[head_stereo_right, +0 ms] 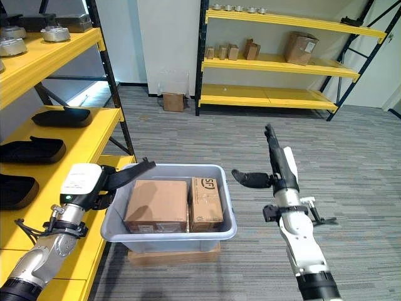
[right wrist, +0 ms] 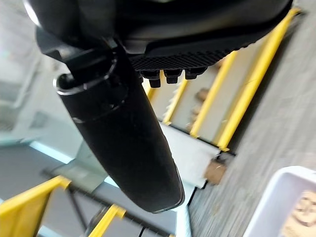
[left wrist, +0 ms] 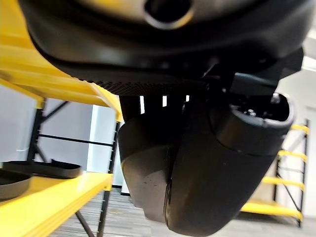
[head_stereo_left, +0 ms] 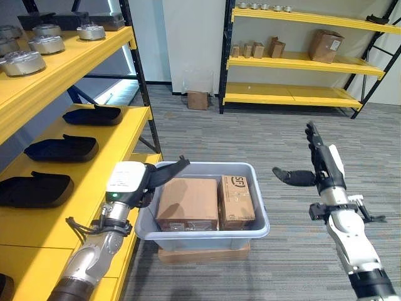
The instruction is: Move parts from the plastic box to the shelf.
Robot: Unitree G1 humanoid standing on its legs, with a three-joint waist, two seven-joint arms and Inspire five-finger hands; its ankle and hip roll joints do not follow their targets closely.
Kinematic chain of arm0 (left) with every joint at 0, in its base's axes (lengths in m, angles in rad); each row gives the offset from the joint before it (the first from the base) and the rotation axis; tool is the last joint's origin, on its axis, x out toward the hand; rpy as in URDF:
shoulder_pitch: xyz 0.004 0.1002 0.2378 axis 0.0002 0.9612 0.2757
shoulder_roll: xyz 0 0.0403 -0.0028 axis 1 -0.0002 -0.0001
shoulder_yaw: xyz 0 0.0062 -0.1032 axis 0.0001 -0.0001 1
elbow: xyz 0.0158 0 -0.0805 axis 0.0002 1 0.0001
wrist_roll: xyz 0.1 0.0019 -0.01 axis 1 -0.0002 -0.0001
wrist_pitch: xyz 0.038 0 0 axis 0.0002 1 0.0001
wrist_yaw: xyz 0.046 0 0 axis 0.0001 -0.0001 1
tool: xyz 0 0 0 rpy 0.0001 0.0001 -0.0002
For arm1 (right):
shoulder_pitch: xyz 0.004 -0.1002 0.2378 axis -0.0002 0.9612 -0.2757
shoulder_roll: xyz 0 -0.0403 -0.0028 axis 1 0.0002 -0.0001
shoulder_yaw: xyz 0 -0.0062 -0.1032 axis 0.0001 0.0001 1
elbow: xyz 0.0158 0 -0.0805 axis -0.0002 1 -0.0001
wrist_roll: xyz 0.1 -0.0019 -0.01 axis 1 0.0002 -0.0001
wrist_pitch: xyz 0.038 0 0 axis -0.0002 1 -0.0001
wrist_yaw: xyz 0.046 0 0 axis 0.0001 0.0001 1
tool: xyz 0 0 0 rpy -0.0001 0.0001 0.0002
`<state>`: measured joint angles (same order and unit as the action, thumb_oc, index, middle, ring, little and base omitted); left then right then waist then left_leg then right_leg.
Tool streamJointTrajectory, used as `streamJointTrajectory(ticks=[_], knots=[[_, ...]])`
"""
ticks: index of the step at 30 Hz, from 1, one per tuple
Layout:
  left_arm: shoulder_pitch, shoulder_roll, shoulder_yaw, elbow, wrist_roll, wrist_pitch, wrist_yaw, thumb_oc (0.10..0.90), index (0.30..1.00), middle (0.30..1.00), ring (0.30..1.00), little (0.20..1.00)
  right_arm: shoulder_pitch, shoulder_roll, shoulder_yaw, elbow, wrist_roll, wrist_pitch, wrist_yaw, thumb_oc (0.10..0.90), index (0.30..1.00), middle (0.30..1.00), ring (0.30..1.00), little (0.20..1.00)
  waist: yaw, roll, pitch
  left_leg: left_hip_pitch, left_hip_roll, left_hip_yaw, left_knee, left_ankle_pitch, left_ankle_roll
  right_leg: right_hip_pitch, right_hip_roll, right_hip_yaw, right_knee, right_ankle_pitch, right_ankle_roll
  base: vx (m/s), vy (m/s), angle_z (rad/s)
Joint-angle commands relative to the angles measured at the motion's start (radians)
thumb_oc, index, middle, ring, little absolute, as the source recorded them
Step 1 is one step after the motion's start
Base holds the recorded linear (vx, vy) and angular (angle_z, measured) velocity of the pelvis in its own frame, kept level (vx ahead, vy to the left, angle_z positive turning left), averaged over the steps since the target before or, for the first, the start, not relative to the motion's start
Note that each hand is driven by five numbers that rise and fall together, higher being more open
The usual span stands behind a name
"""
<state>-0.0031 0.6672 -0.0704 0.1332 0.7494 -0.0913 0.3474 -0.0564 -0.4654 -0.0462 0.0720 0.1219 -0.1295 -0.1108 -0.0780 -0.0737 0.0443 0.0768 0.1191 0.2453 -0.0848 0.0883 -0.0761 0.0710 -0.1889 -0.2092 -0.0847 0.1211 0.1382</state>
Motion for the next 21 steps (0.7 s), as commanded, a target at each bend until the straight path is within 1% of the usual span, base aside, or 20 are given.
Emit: streamJointTrajectory(ticks=[1, 2, 4, 8, 10, 14, 16, 18, 19, 21], knots=[[-0.137, 0.026, 0.097, -0.116, -0.068, -0.025, 0.142, 0.400, 0.300, 0.300, 0.300, 0.300, -0.099, -0.020, -0.076, -0.079, 0.026, -0.103, -0.029, 0.900, 1.000, 1.000, 1.000, 1.000, 0.014, -0.010, -0.081, 0.051, -0.008, -0.067, 0.001, -0.116, 0.029, -0.042, -0.074, 0.062, 0.103, -0.055, 0.079, -0.01, 0.013, -0.03], [-0.134, 0.026, 0.098, -0.119, -0.068, -0.025, 0.141, 0.400, 0.300, 0.300, 0.300, 0.300, -0.098, -0.020, -0.076, -0.080, 0.026, -0.103, -0.029, 0.900, 1.000, 1.000, 1.000, 1.000, 0.013, -0.010, -0.082, 0.051, -0.008, -0.067, 0.001, -0.116, 0.029, -0.042, -0.074, 0.062, 0.103, -0.055, 0.079, 0.00, 0.000, 0.00], [-0.104, 0.004, 0.149, -0.166, -0.099, -0.037, 0.150, 0.400, 0.300, 0.300, 0.300, 0.300, -0.051, 0.004, -0.102, -0.083, 0.016, -0.101, -0.033, 0.900, 1.000, 1.000, 1.000, 1.000, 0.016, -0.007, -0.077, 0.046, -0.017, -0.071, 0.001, -0.117, 0.032, -0.044, -0.081, 0.061, 0.103, -0.049, 0.081, 0.00, 0.000, 0.00], [-0.076, -0.014, 0.182, -0.221, -0.122, -0.053, 0.142, 0.400, 0.300, 0.300, 0.300, 0.300, -0.016, 0.027, -0.121, -0.103, 0.020, -0.102, -0.029, 0.900, 1.000, 1.000, 1.000, 1.000, 0.016, -0.005, -0.076, 0.043, -0.026, -0.074, 0.002, -0.119, 0.037, -0.045, -0.088, 0.061, 0.102, -0.040, 0.085, -0.01, 0.011, 0.00], [-0.028, -0.033, 0.223, -0.297, -0.142, -0.079, 0.139, 0.400, 0.300, 0.300, 0.300, 0.300, 0.028, 0.068, -0.126, -0.118, 0.039, -0.112, -0.018, 0.900, 1.000, 1.000, 1.000, 1.000, 0.019, 0.001, -0.070, 0.035, -0.048, -0.080, 0.004, -0.124, 0.047, -0.052, -0.105, 0.061, 0.099, -0.021, 0.091, -0.03, 0.079, 0.02], [0.009, -0.043, 0.248, -0.350, -0.163, -0.091, 0.131, 0.400, 0.300, 0.300, 0.300, 0.300, 0.047, 0.088, -0.119, -0.138, 0.031, -0.114, -0.010, 0.900, 1.000, 1.000, 1.000, 1.000, 0.023, 0.001, -0.064, 0.027, -0.067, -0.085, 0.010, -0.131, 0.060, -0.066, -0.120, 0.067, 0.108, -0.009, 0.101, -0.04, 0.082, 0.02], [0.048, -0.058, 0.261, -0.393, -0.195, -0.102, 0.137, 0.400, 0.300, 0.300, 0.300, 0.300, 0.068, 0.123, -0.115, -0.141, 0.061, -0.122, -0.009, 0.900, 1.000, 1.000, 1.000, 1.000, 0.033, -0.003, -0.043, 0.023, -0.087, -0.092, 0.016, -0.140, 0.075, -0.076, -0.137, 0.070, 0.134, 0.006, 0.107, -0.05, 0.120, 0.02], [0.059, -0.060, 0.266, -0.410, -0.200, -0.108, 0.136, 0.400, 0.300, 0.300, 0.300, 0.300, 0.074, 0.129, -0.109, -0.144, 0.062, -0.126, -0.007, 0.900, 1.000, 1.000, 1.000, 1.000, 0.036, -0.006, -0.036, 0.021, -0.092, -0.096, 0.017, -0.144, 0.080, -0.079, -0.144, 0.071, 0.142, 0.009, 0.108, -0.04, 0.075, 0.07], [0.064, -0.061, 0.261, -0.438, -0.214, -0.115, 0.130, 0.400, 0.300, 0.300, 0.300, 0.300, 0.076, 0.136, -0.090, -0.153, 0.062, -0.127, 0.002, 0.900, 1.000, 1.000, 1.000, 1.000, 0.043, -0.011, -0.025, 0.017, -0.099, -0.104, 0.024, -0.145, 0.084, -0.078, -0.149, 0.072, 0.152, 0.013, 0.111, -0.04, 0.060, 0.10], [0.055, -0.057, 0.254, -0.450, -0.221, -0.120, 0.133, 0.400, 0.300, 0.300, 0.300, 0.300, 0.074, 0.133, -0.075, -0.157, 0.055, -0.128, 0.004, 0.900, 1.000, 1.000, 1.000, 1.000, 0.049, -0.012, -0.020, 0.011, -0.102, -0.113, 0.026, -0.143, 0.085, -0.079, -0.151, 0.077, 0.158, 0.016, 0.112, -0.07, 0.024, 0.08]])
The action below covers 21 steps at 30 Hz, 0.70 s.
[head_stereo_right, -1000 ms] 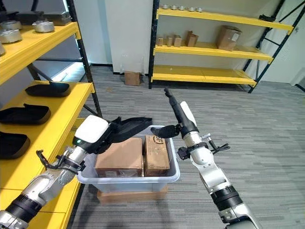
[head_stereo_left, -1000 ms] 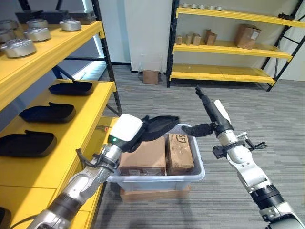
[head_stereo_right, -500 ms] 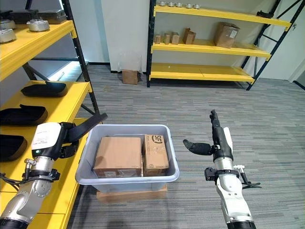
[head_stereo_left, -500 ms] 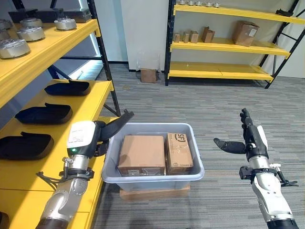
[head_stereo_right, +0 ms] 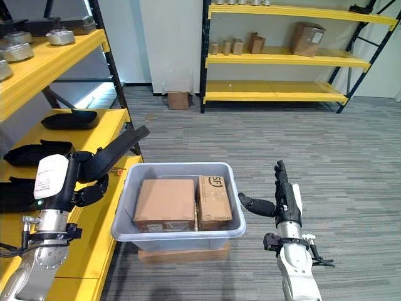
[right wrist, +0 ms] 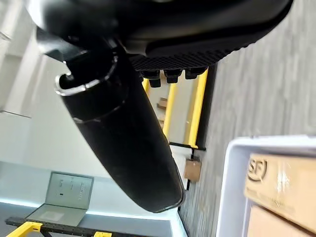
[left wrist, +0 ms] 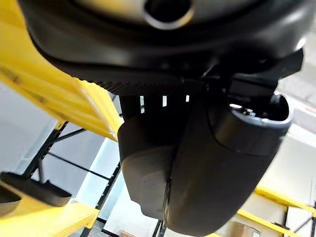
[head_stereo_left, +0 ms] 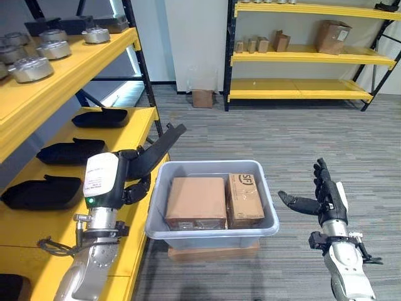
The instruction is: Move parts from the plastic box to the shelf.
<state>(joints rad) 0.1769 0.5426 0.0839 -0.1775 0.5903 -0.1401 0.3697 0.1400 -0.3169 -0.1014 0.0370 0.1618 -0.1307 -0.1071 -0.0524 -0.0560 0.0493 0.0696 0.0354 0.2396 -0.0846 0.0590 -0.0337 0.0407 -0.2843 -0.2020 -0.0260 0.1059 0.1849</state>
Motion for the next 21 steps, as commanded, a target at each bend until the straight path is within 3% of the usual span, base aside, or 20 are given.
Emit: streamJointTrajectory(ticks=[1, 2, 3, 4, 6, 7, 9, 14, 15, 18, 21], knots=[[-0.138, 0.076, 0.090, -0.147, -0.069, -0.073, 0.107, 0.400, 0.300, 0.300, 0.300, 0.300, -0.131, -0.016, -0.009, -0.127, 0.009, -0.129, -0.001, 0.900, 1.000, 1.000, 1.000, 1.000, 0.025, -0.030, -0.016, 0.006, -0.020, -0.116, 0.032, -0.109, 0.042, -0.056, -0.057, 0.082, 0.118, 0.029, 0.066, -0.13, -0.006, 0.06], [-0.153, 0.086, 0.079, -0.151, -0.072, -0.074, 0.107, 0.400, 0.300, 0.300, 0.300, 0.300, -0.140, -0.019, 0.003, -0.132, 0.003, -0.133, -0.006, 0.900, 1.000, 1.000, 1.000, 1.000, 0.024, -0.029, -0.009, -0.009, -0.018, -0.128, 0.038, -0.104, 0.043, -0.063, -0.051, 0.118, 0.139, 0.026, 0.065, -0.21, -0.015, 0.12], [-0.191, 0.120, 0.049, -0.160, -0.064, -0.079, 0.110, 0.400, 0.300, 0.300, 0.300, 0.300, -0.160, -0.025, 0.032, -0.128, 0.000, -0.137, -0.005, 0.900, 1.000, 1.000, 1.000, 1.000, 0.020, -0.019, 0.000, -0.036, -0.018, -0.153, 0.047, -0.091, 0.046, -0.071, -0.019, 0.198, 0.182, -0.026, 0.054, -0.16, -0.017, 0.28], [-0.195, 0.121, 0.047, -0.157, -0.065, -0.079, 0.111, 0.400, 0.300, 0.300, 0.300, 0.300, -0.163, -0.025, 0.032, -0.126, 0.000, -0.137, -0.005, 0.900, 1.000, 1.000, 1.000, 1.000, 0.023, -0.019, -0.001, -0.041, -0.017, -0.150, 0.050, -0.091, 0.045, -0.080, -0.018, 0.202, 0.190, -0.029, 0.053, -0.15, -0.007, 0.64], [-0.220, 0.132, 0.030, -0.173, -0.068, -0.081, 0.107, 0.400, 0.300, 0.300, 0.300, 0.300, -0.170, -0.035, 0.041, -0.130, -0.015, -0.137, -0.011, 0.900, 1.000, 1.000, 1.000, 1.000, 0.027, -0.009, -0.001, -0.071, -0.019, -0.188, 0.061, -0.076, 0.049, -0.078, 0.028, 0.264, 0.269, -0.100, 0.025, -0.11, -0.074, 1.02], [-0.236, 0.141, 0.021, -0.193, -0.076, -0.084, 0.100, 0.400, 0.300, 0.300, 0.300, 0.300, -0.172, -0.035, 0.051, -0.133, -0.009, -0.140, -0.014, 0.900, 1.000, 1.000, 1.000, 1.000, 0.029, -0.002, -0.008, -0.095, -0.026, -0.239, 0.071, -0.061, 0.048, -0.062, 0.071, 0.318, 0.330, -0.143, 0.003, -0.10, -0.117, 0.87], [-0.230, 0.141, 0.033, -0.204, -0.087, -0.085, 0.100, 0.400, 0.300, 0.300, 0.300, 0.300, -0.180, -0.042, 0.064, -0.130, -0.017, -0.140, -0.017, 0.900, 1.000, 1.000, 1.000, 1.000, 0.034, 0.000, -0.011, -0.111, -0.025, -0.272, 0.080, -0.046, 0.041, -0.057, 0.086, 0.321, 0.323, -0.180, -0.021, -0.14, -0.163, 0.96], [-0.182, 0.118, 0.088, -0.247, -0.111, -0.091, 0.097, 0.400, 0.300, 0.300, 0.300, 0.300, -0.189, -0.043, 0.101, -0.129, 0.003, -0.138, -0.004, 0.900, 1.000, 1.000, 1.000, 1.000, 0.058, 0.004, -0.014, -0.138, -0.001, -0.326, 0.092, -0.021, 0.011, -0.007, 0.110, 0.252, 0.221, -0.255, -0.050, -0.17, -0.292, 0.62], [-0.160, 0.103, 0.117, -0.269, -0.144, -0.094, 0.106, 0.400, 0.300, 0.300, 0.300, 0.300, -0.213, -0.047, 0.147, -0.128, 0.036, -0.143, 0.009, 0.900, 1.000, 1.000, 1.000, 1.000, 0.080, 0.026, 0.004, -0.162, 0.044, -0.360, 0.078, 0.032, -0.018, 0.001, 0.153, 0.235, 0.176, -0.259, -0.078, -0.31, -0.442, 0.54], [-0.152, 0.102, 0.133, -0.282, -0.158, -0.100, 0.101, 0.400, 0.300, 0.300, 0.300, 0.300, -0.216, -0.062, 0.158, -0.139, 0.040, -0.144, 0.010, 0.900, 1.000, 1.000, 1.000, 1.000, 0.084, 0.043, 0.016, -0.179, 0.066, -0.378, 0.072, 0.061, -0.039, 0.014, 0.176, 0.217, 0.145, -0.254, -0.096, -0.19, -0.259, 0.05], [-0.145, 0.104, 0.159, -0.308, -0.161, -0.109, 0.110, 0.400, 0.300, 0.300, 0.300, 0.300, -0.230, -0.090, 0.177, -0.138, 0.045, -0.152, 0.007, 0.900, 1.000, 1.000, 1.000, 1.000, 0.099, 0.087, 0.048, -0.210, 0.096, -0.418, 0.052, 0.134, -0.074, 0.037, 0.213, 0.176, 0.101, -0.244, -0.122, -0.22, -0.243, 0.13]])
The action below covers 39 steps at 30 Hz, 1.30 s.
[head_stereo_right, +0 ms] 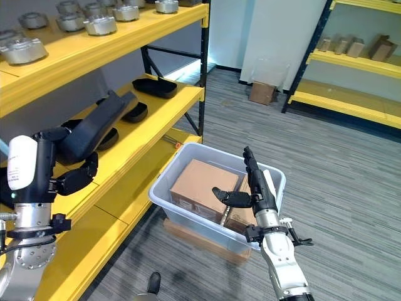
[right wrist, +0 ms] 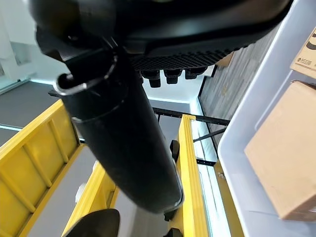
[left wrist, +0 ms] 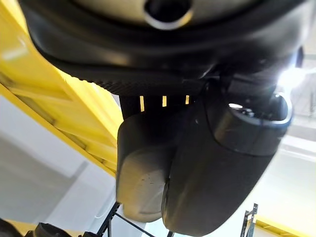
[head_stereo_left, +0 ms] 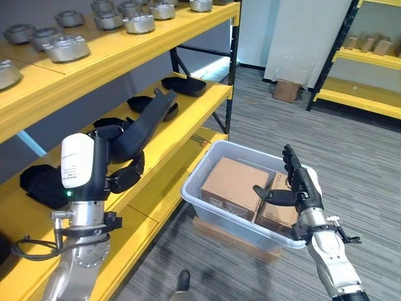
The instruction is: Move parts from the plastic box to the shelf.
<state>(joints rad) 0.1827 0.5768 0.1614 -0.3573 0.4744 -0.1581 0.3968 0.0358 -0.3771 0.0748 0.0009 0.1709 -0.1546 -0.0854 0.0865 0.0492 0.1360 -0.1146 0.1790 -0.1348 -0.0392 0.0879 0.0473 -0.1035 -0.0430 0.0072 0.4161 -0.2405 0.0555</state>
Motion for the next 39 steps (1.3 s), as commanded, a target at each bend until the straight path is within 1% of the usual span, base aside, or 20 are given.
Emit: streamJointTrajectory(ticks=[1, 3, 4, 6, 7, 8, 10, 14, 16, 17, 18, 20, 21, 23, 29, 31, 32, 35, 37, 39], knots=[[-0.150, 0.065, 0.088, -0.132, -0.050, -0.093, 0.083, 0.400, 0.300, 0.300, 0.300, 0.300, -0.131, -0.042, 0.003, -0.097, 0.028, -0.129, -0.020, 0.900, 1.000, 1.000, 1.000, 1.000, -0.040, -0.005, -0.032, -0.028, -0.041, -0.053, -0.007, 0.124, -0.163, 0.190, -0.020, -0.048, -0.356, 0.105, -0.001, -0.15, -0.189, 0.28], [-0.146, 0.064, 0.097, -0.138, -0.048, -0.094, 0.084, 0.400, 0.300, 0.300, 0.300, 0.300, -0.135, -0.048, 0.007, -0.095, 0.027, -0.130, -0.020, 0.900, 1.000, 1.000, 1.000, 1.000, -0.039, 0.005, -0.028, -0.021, -0.037, -0.060, -0.034, 0.142, -0.172, 0.205, -0.013, -0.065, -0.374, 0.103, -0.006, -0.10, -0.129, 0.54], [-0.126, 0.062, 0.112, -0.142, -0.050, -0.099, 0.085, 0.400, 0.300, 0.300, 0.300, 0.300, -0.127, -0.053, -0.001, -0.089, 0.033, -0.132, -0.025, 0.900, 1.000, 1.000, 1.000, 1.000, -0.025, 0.022, -0.022, -0.038, -0.029, -0.057, -0.044, 0.163, -0.184, 0.214, -0.006, -0.090, -0.398, 0.106, -0.011, -0.20, -0.131, 0.73], [-0.113, 0.049, 0.127, -0.145, -0.060, -0.098, 0.087, 0.400, 0.300, 0.300, 0.300, 0.300, -0.117, -0.062, -0.010, -0.092, 0.028, -0.134, -0.032, 0.900, 1.000, 1.000, 1.000, 1.000, -0.032, 0.027, -0.015, -0.062, -0.017, 0.010, -0.042, 0.173, -0.188, 0.222, -0.009, -0.140, -0.419, 0.112, -0.016, -0.15, -0.103, 0.72], [-0.113, 0.049, 0.127, -0.145, -0.060, -0.098, 0.087, 0.400, 0.300, 0.300, 0.300, 0.300, -0.117, -0.062, -0.010, -0.092, 0.028, -0.134, -0.032, 0.900, 1.000, 1.000, 1.000, 1.000, -0.033, 0.027, -0.015, -0.062, -0.017, 0.009, -0.042, 0.174, -0.188, 0.222, -0.009, -0.141, -0.420, 0.113, -0.016, -0.10, -0.069, 1.18], [-0.120, 0.040, 0.127, -0.143, -0.063, -0.097, 0.094, 0.400, 0.300, 0.300, 0.300, 0.300, -0.118, -0.066, -0.016, -0.096, 0.009, -0.137, -0.048, 0.900, 1.000, 1.000, 1.000, 1.000, -0.040, 0.023, -0.010, -0.066, 0.002, 0.117, -0.037, 0.177, -0.187, 0.226, -0.018, -0.187, -0.433, 0.123, -0.016, -0.12, -0.077, 1.11], [-0.132, 0.040, 0.126, -0.144, -0.069, -0.097, 0.097, 0.400, 0.300, 0.300, 0.300, 0.300, -0.119, -0.068, -0.017, -0.099, -0.007, -0.133, -0.059, 0.900, 1.000, 1.000, 1.000, 1.000, -0.054, 0.015, -0.007, -0.040, 0.044, 0.218, -0.014, 0.172, -0.190, 0.224, -0.033, -0.238, -0.426, 0.130, -0.015, -0.12, -0.055, 1.22], [-0.123, 0.037, 0.124, -0.150, -0.067, -0.109, 0.093, 0.400, 0.300, 0.300, 0.300, 0.300, -0.113, -0.064, -0.010, -0.096, -0.013, -0.128, -0.051, 0.900, 1.000, 1.000, 1.000, 1.000, -0.055, 0.005, -0.014, 0.008, 0.068, 0.181, 0.072, 0.125, -0.191, 0.217, -0.060, -0.282, -0.407, 0.139, -0.015, -0.07, 0.025, 0.95], [-0.128, 0.035, 0.120, -0.149, -0.070, -0.107, 0.091, 0.400, 0.300, 0.300, 0.300, 0.300, -0.105, -0.062, -0.015, -0.097, -0.003, -0.131, -0.049, 0.900, 1.000, 1.000, 1.000, 1.000, -0.060, -0.001, -0.019, 0.031, 0.093, 0.180, 0.107, 0.100, -0.189, 0.208, -0.077, -0.320, -0.390, 0.132, -0.019, -0.06, 0.148, 0.77], [-0.139, 0.045, 0.133, -0.154, -0.060, -0.105, 0.101, 0.400, 0.300, 0.300, 0.300, 0.300, -0.060, -0.051, -0.048, -0.114, 0.003, -0.131, -0.046, 0.900, 1.000, 1.000, 1.000, 1.000, -0.085, 0.009, -0.041, 0.108, 0.156, 0.254, 0.056, 0.074, -0.205, 0.190, -0.115, -0.411, -0.348, 0.123, 0.002, -0.04, 0.244, 0.70], [-0.138, 0.045, 0.132, -0.154, -0.060, -0.104, 0.101, 0.400, 0.300, 0.300, 0.300, 0.300, -0.059, -0.051, -0.048, -0.115, 0.003, -0.131, -0.046, 0.900, 1.000, 1.000, 1.000, 1.000, -0.085, 0.010, -0.042, 0.109, 0.156, 0.253, 0.052, 0.075, -0.205, 0.189, -0.115, -0.412, -0.347, 0.122, 0.003, 0.01, 0.306, 1.27], [-0.145, 0.055, 0.122, -0.158, -0.057, -0.105, 0.086, 0.400, 0.300, 0.300, 0.300, 0.300, -0.044, -0.049, -0.063, -0.114, 0.002, -0.126, -0.046, 0.900, 1.000, 1.000, 1.000, 1.000, -0.085, 0.020, -0.054, 0.110, 0.148, 0.273, 0.003, 0.078, -0.209, 0.195, -0.133, -0.447, -0.336, 0.130, 0.017, 0.10, 0.229, 1.38], [-0.145, 0.073, 0.124, -0.153, -0.039, -0.098, 0.087, 0.400, 0.300, 0.300, 0.300, 0.300, -0.028, -0.043, -0.083, -0.113, -0.003, -0.124, -0.046, 0.900, 1.000, 1.000, 1.000, 1.000, -0.083, 0.022, -0.061, 0.121, 0.128, 0.280, -0.027, 0.070, -0.207, 0.202, -0.156, -0.464, -0.323, 0.138, 0.030, 0.16, 0.310, 0.73], [-0.143, 0.088, 0.130, -0.153, -0.026, -0.098, 0.086, 0.400, 0.300, 0.300, 0.300, 0.300, -0.021, -0.037, -0.091, -0.117, -0.004, -0.121, -0.043, 0.900, 1.000, 1.000, 1.000, 1.000, -0.078, 0.017, -0.066, 0.130, 0.111, 0.279, -0.034, 0.058, -0.202, 0.213, -0.174, -0.473, -0.321, 0.146, 0.039, 0.10, 0.206, 0.52], [-0.124, 0.168, 0.172, -0.129, 0.025, -0.077, 0.090, 0.400, 0.300, 0.300, 0.300, 0.300, -0.002, -0.005, -0.108, -0.101, -0.019, -0.107, -0.032, 0.900, 1.000, 1.000, 1.000, 1.000, -0.053, -0.022, -0.084, 0.135, 0.024, 0.281, -0.036, -0.001, -0.164, 0.241, -0.263, -0.511, -0.324, 0.193, 0.098, 0.09, 0.196, 0.42], [-0.112, 0.187, 0.194, -0.115, 0.045, -0.069, 0.094, 0.400, 0.300, 0.300, 0.300, 0.300, 0.004, 0.003, -0.112, -0.094, -0.021, -0.102, -0.027, 0.900, 1.000, 1.000, 1.000, 1.000, -0.048, -0.032, -0.095, 0.138, 0.008, 0.268, -0.042, -0.023, -0.162, 0.245, -0.275, -0.500, -0.327, 0.194, 0.116, 0.09, 0.152, 0.22], [-0.101, 0.198, 0.209, -0.104, 0.054, -0.065, 0.099, 0.400, 0.300, 0.300, 0.300, 0.300, 0.006, 0.009, -0.114, -0.089, -0.027, -0.099, -0.025, 0.900, 1.000, 1.000, 1.000, 1.000, -0.043, -0.040, -0.097, 0.129, -0.009, 0.277, -0.039, -0.020, -0.149, 0.241, -0.290, -0.521, -0.332, 0.219, 0.119, 0.06, 0.159, 0.22], [-0.063, 0.214, 0.254, -0.081, 0.084, -0.049, 0.106, 0.400, 0.300, 0.300, 0.300, 0.300, 0.011, 0.019, -0.114, -0.079, -0.038, -0.093, -0.012, 0.900, 1.000, 1.000, 1.000, 1.000, -0.033, -0.061, -0.105, 0.128, -0.039, 0.275, -0.037, -0.039, -0.131, 0.241, -0.311, -0.517, -0.337, 0.250, 0.137, 0.05, 0.151, 0.11], [-0.053, 0.215, 0.268, -0.076, 0.089, -0.048, 0.107, 0.400, 0.300, 0.300, 0.300, 0.300, 0.012, 0.020, -0.113, -0.078, -0.040, -0.092, -0.008, 0.900, 1.000, 1.000, 1.000, 1.000, -0.030, -0.067, -0.107, 0.128, -0.046, 0.274, -0.035, -0.044, -0.127, 0.242, -0.316, -0.516, -0.340, 0.257, 0.142, 0.06, 0.106, -0.03], [-0.019, 0.213, 0.310, -0.052, 0.105, -0.038, 0.114, 0.400, 0.300, 0.300, 0.300, 0.300, 0.008, 0.027, -0.110, -0.072, -0.039, -0.086, 0.009, 0.900, 1.000, 1.000, 1.000, 1.000, -0.013, -0.091, -0.108, 0.115, -0.071, 0.271, -0.001, -0.074, -0.113, 0.243, -0.332, -0.510, -0.353, 0.298, 0.159, 0.08, 0.173, -0.02]])
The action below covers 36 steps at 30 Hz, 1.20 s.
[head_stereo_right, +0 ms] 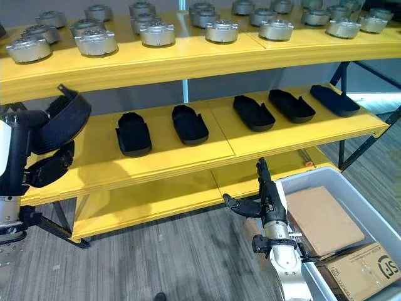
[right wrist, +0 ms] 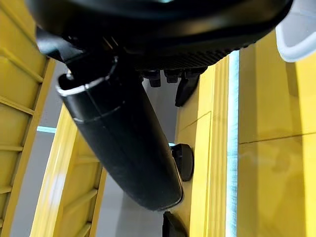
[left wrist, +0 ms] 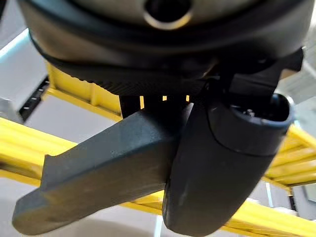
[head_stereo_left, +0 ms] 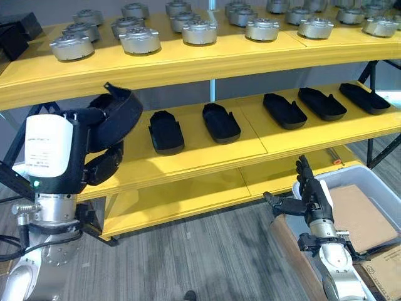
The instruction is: Move parts from the plastic box to the shelf.
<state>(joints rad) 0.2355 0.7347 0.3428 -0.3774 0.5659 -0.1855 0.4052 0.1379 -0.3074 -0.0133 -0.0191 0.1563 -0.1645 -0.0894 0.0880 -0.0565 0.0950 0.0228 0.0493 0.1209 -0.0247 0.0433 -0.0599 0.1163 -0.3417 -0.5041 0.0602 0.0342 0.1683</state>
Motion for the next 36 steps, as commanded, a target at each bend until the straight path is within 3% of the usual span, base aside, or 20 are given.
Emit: streamJointTrajectory(ticks=[1, 9, 10, 11, 14, 15, 16, 18, 19, 20, 24, 25, 27, 29, 31, 32, 36], knots=[[-0.060, 0.056, 0.138, -0.019, 0.021, -0.003, 0.109, 0.400, 0.300, 0.300, 0.300, 0.300, -0.098, -0.041, -0.018, -0.048, -0.024, -0.076, 0.016, 0.900, 1.000, 1.000, 1.000, 1.000, -0.006, 0.009, -0.066, -0.027, 0.050, 0.016, -0.002, -0.042, 0.002, 0.022, -0.042, 0.004, -0.001, 0.040, 0.052, 0.04, 0.119, -0.01], [-0.063, 0.079, 0.127, 0.046, 0.078, 0.021, 0.108, 0.400, 0.300, 0.300, 0.300, 0.300, -0.132, -0.022, 0.006, -0.036, -0.044, -0.071, 0.022, 0.900, 1.000, 1.000, 1.000, 1.000, 0.012, -0.005, -0.063, -0.017, -0.043, 0.030, 0.017, -0.099, 0.067, -0.005, -0.133, 0.037, 0.046, 0.167, 0.084, 0.06, 0.201, -0.03], [-0.082, 0.097, 0.103, 0.067, 0.101, 0.031, 0.103, 0.400, 0.300, 0.300, 0.300, 0.300, -0.130, -0.014, 0.016, -0.031, -0.049, -0.071, 0.020, 0.900, 1.000, 1.000, 1.000, 1.000, 0.003, 0.001, -0.065, 0.014, -0.071, 0.013, 0.004, -0.126, 0.085, -0.018, -0.165, 0.070, 0.118, 0.193, 0.089, 0.09, 0.390, -0.02], [-0.096, 0.107, 0.089, 0.075, 0.107, 0.032, 0.097, 0.400, 0.300, 0.300, 0.300, 0.300, -0.127, -0.015, 0.018, -0.030, -0.054, -0.070, 0.018, 0.900, 1.000, 1.000, 1.000, 1.000, -0.007, 0.006, -0.059, 0.018, -0.085, 0.022, 0.003, -0.117, 0.100, -0.031, -0.182, 0.073, 0.153, 0.222, 0.073, 0.07, 0.296, 0.10], [-0.145, 0.144, 0.043, 0.102, 0.126, 0.032, 0.089, 0.400, 0.300, 0.300, 0.300, 0.300, -0.121, -0.014, 0.024, -0.032, -0.059, -0.074, 0.014, 0.900, 1.000, 1.000, 1.000, 1.000, -0.030, 0.021, -0.039, 0.035, -0.112, 0.008, -0.003, -0.116, 0.128, -0.076, -0.202, 0.135, 0.275, 0.245, 0.057, 0.04, 0.252, 0.18], [-0.152, 0.155, 0.033, 0.107, 0.135, 0.035, 0.084, 0.400, 0.300, 0.300, 0.300, 0.300, -0.121, -0.013, 0.030, -0.032, -0.063, -0.076, 0.016, 0.900, 1.000, 1.000, 1.000, 1.000, -0.041, 0.035, -0.035, 0.055, -0.116, -0.012, -0.008, -0.132, 0.133, -0.094, -0.187, 0.166, 0.325, 0.227, 0.066, 0.04, 0.306, 0.08], [-0.171, 0.169, 0.014, 0.120, 0.151, 0.041, 0.083, 0.400, 0.300, 0.300, 0.300, 0.300, -0.119, -0.014, 0.033, -0.032, -0.068, -0.080, 0.015, 0.900, 1.000, 1.000, 1.000, 1.000, -0.048, 0.046, -0.022, 0.061, -0.122, -0.001, -0.013, -0.114, 0.144, -0.131, -0.173, 0.180, 0.385, 0.207, 0.038, 0.06, 0.260, 0.36], [-0.203, 0.200, -0.023, 0.141, 0.178, 0.043, 0.066, 0.400, 0.300, 0.300, 0.300, 0.300, -0.110, -0.017, 0.031, -0.030, -0.067, -0.087, 0.018, 0.900, 1.000, 1.000, 1.000, 1.000, -0.077, 0.071, -0.009, 0.085, -0.122, -0.014, -0.025, -0.110, 0.152, -0.210, -0.095, 0.212, 0.461, 0.122, 0.010, 0.07, 0.230, 0.32], [-0.233, 0.226, -0.057, 0.154, 0.212, 0.043, 0.057, 0.400, 0.300, 0.300, 0.300, 0.300, -0.090, -0.022, 0.023, -0.038, -0.066, -0.093, 0.023, 0.900, 1.000, 1.000, 1.000, 1.000, -0.099, 0.082, 0.000, 0.106, -0.123, -0.023, -0.031, -0.110, 0.148, -0.260, -0.054, 0.213, 0.473, 0.073, -0.009, 0.13, 0.143, 0.12], [-0.250, 0.247, -0.074, 0.160, 0.227, 0.044, 0.053, 0.400, 0.300, 0.300, 0.300, 0.300, -0.085, -0.025, 0.023, -0.039, -0.060, -0.095, 0.026, 0.900, 1.000, 1.000, 1.000, 1.000, -0.110, 0.085, 0.003, 0.113, -0.123, -0.033, -0.030, -0.110, 0.145, -0.273, -0.040, 0.209, 0.456, 0.063, -0.015, 0.10, 0.064, 0.38], [-0.313, 0.311, -0.128, 0.180, 0.270, 0.041, 0.058, 0.400, 0.300, 0.300, 0.300, 0.300, -0.078, -0.028, 0.023, -0.034, -0.051, -0.111, 0.030, 0.900, 1.000, 1.000, 1.000, 1.000, -0.143, 0.087, 0.015, 0.125, -0.106, -0.059, -0.028, -0.113, 0.126, -0.299, 0.011, 0.217, 0.346, 0.066, -0.015, 0.07, -0.075, 0.52], [-0.338, 0.351, -0.155, 0.188, 0.296, 0.038, 0.060, 0.400, 0.300, 0.300, 0.300, 0.300, -0.077, -0.035, 0.034, -0.032, -0.045, -0.119, 0.035, 0.900, 1.000, 1.000, 1.000, 1.000, -0.155, 0.084, 0.014, 0.133, -0.096, -0.065, -0.033, -0.116, 0.111, -0.313, 0.043, 0.246, 0.232, 0.087, -0.003, 0.11, -0.117, 0.30], [-0.378, 0.409, -0.193, 0.199, 0.329, 0.033, 0.067, 0.400, 0.300, 0.300, 0.300, 0.300, -0.079, -0.047, 0.045, -0.027, -0.047, -0.128, 0.034, 0.900, 1.000, 1.000, 1.000, 1.000, -0.174, 0.081, 0.012, 0.142, -0.091, -0.072, -0.036, -0.121, 0.095, -0.335, 0.078, 0.291, 0.135, 0.110, 0.011, 0.12, -0.127, 0.23], [-0.400, 0.440, -0.214, 0.204, 0.344, 0.028, 0.067, 0.400, 0.300, 0.300, 0.300, 0.300, -0.078, -0.047, 0.049, -0.027, -0.048, -0.131, 0.034, 0.900, 1.000, 1.000, 1.000, 1.000, -0.176, 0.075, 0.009, 0.142, -0.091, -0.073, -0.038, -0.121, 0.088, -0.331, 0.082, 0.303, 0.078, 0.136, 0.020, 0.08, -0.090, 0.35], [-0.427, 0.512, -0.265, 0.211, 0.382, 0.013, 0.077, 0.400, 0.300, 0.300, 0.300, 0.300, -0.072, -0.055, 0.062, -0.024, -0.050, -0.142, 0.035, 0.900, 1.000, 1.000, 1.000, 1.000, -0.191, 0.072, -0.002, 0.163, -0.085, -0.079, -0.048, -0.131, 0.077, -0.324, 0.104, 0.365, 0.028, 0.160, 0.032, 0.27, -0.217, 0.60], [-0.428, 0.551, -0.278, 0.202, 0.404, -0.008, 0.073, 0.400, 0.300, 0.300, 0.300, 0.300, -0.056, -0.058, 0.062, -0.018, -0.041, -0.146, 0.045, 0.900, 1.000, 1.000, 1.000, 1.000, -0.191, 0.066, -0.029, 0.175, -0.080, -0.080, -0.051, -0.145, 0.070, -0.287, 0.123, 0.387, 0.002, 0.129, 0.028, 0.37, -0.271, 0.31], [-0.412, 0.613, -0.279, 0.173, 0.409, -0.042, 0.073, 0.400, 0.300, 0.300, 0.300, 0.300, -0.062, -0.080, 0.073, -0.008, -0.004, -0.153, 0.061, 0.900, 1.000, 1.000, 1.000, 1.000, -0.189, 0.083, -0.061, 0.189, -0.038, -0.091, -0.032, -0.163, 0.051, -0.262, 0.155, 0.357, 0.006, 0.094, 0.015, 0.25, -0.225, 0.28]])
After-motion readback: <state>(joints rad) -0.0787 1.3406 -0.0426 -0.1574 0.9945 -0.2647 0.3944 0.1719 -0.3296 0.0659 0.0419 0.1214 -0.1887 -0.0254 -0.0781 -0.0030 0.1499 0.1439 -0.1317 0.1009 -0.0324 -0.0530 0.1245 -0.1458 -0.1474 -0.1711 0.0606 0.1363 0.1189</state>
